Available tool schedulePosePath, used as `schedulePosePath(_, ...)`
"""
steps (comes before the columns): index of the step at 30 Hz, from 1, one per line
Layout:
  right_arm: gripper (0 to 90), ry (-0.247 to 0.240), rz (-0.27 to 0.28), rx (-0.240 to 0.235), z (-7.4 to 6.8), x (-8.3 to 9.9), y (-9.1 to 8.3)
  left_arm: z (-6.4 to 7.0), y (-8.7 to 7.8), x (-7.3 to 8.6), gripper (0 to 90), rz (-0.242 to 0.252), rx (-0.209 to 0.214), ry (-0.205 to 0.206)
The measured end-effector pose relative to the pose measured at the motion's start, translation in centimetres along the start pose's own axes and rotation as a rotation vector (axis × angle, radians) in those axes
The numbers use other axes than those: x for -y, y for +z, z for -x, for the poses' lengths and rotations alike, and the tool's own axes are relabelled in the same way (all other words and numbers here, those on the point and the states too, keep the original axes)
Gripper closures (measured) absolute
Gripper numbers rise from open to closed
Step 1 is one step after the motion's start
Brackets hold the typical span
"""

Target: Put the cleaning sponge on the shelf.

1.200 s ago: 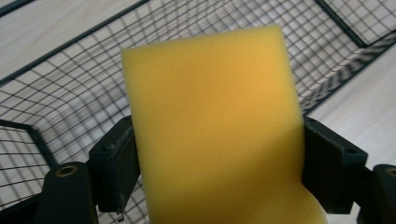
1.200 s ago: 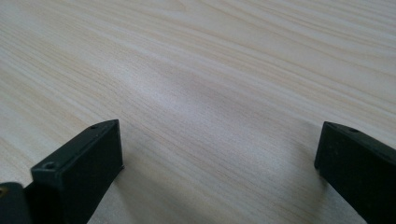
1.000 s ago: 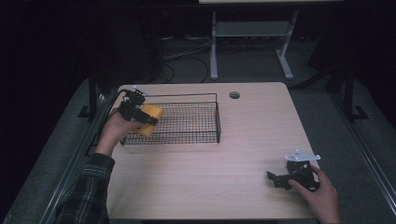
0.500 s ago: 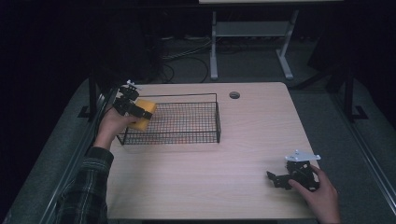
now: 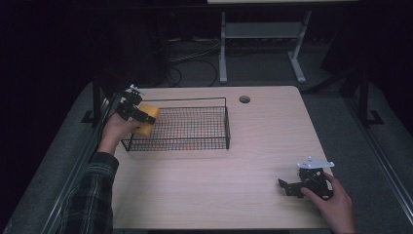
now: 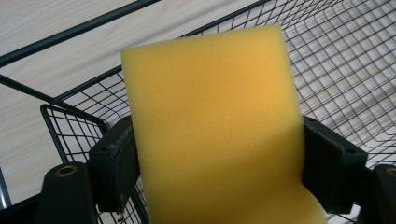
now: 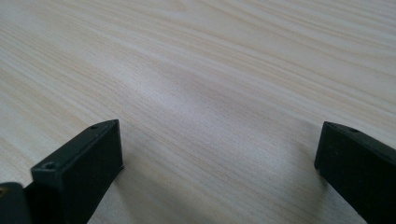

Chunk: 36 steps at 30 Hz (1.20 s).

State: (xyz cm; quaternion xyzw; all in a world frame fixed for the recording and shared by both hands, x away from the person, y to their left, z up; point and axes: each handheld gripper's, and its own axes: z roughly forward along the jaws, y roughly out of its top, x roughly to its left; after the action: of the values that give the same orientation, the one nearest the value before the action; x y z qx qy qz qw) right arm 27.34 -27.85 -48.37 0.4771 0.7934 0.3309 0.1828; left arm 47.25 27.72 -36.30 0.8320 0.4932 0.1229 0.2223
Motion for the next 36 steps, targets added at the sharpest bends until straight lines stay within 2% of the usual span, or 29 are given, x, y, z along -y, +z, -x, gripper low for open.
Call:
schedulePosePath(19, 0.2, 0.002, 0.0, -0.001, 0.0, 0.0, 0.0, -1.3, 2.5, 1.3, 21.4, -0.047, 0.007, -0.028)
schedulePosePath(36, 0.2, 0.002, 0.0, -0.001, 0.0, 0.0, 0.0, -1.3, 3.6, 1.9, 20.5, -0.069, 0.022, -0.029)
